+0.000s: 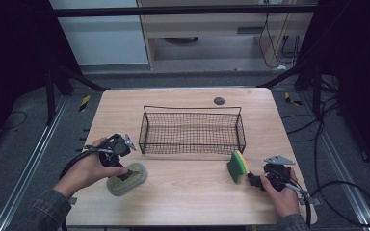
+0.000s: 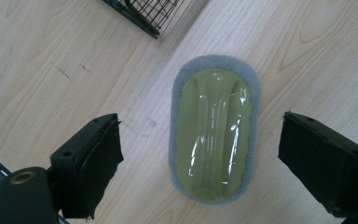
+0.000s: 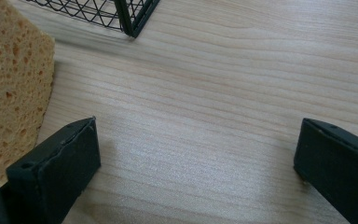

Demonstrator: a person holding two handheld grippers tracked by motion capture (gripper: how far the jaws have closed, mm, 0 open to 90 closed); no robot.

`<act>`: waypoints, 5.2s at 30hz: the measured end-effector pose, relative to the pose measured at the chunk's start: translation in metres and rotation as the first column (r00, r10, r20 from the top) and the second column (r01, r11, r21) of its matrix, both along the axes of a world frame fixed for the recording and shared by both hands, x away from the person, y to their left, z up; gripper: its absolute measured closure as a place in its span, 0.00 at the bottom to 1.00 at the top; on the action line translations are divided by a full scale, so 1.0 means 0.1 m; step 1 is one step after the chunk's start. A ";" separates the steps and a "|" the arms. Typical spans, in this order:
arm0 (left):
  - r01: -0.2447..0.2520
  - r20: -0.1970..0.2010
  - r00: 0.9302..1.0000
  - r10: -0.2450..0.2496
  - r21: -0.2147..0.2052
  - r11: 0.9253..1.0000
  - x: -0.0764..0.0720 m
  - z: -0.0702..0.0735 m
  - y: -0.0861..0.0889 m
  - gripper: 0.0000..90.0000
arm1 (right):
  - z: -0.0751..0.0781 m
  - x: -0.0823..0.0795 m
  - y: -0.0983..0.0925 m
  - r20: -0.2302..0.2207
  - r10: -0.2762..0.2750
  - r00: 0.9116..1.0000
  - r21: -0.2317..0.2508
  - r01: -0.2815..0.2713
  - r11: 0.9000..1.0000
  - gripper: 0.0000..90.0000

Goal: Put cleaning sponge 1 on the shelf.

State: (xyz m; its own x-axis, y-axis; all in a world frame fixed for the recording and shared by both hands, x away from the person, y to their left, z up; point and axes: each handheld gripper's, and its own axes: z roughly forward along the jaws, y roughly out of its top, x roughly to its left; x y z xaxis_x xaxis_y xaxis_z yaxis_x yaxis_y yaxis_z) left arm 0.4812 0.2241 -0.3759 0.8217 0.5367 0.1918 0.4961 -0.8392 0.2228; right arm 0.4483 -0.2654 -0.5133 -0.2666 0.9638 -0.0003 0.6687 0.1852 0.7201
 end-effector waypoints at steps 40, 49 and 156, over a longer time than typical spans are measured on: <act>0.068 -0.192 0.979 -0.065 0.011 0.998 0.17 -0.49 0.10 0.64 | 0.00 0.00 0.00 0.002 0.005 1.000 0.003 -0.005 1.000 0.01; 0.088 -0.180 0.980 -0.085 0.008 0.996 0.14 -0.48 0.12 0.78 | 0.00 0.00 0.00 0.002 0.007 1.000 0.004 -0.007 1.000 0.01; 0.341 0.403 0.842 -0.359 0.118 0.933 0.77 0.58 -0.85 0.79 | 0.00 0.01 -0.01 0.005 0.014 1.000 -0.006 -0.014 1.000 0.01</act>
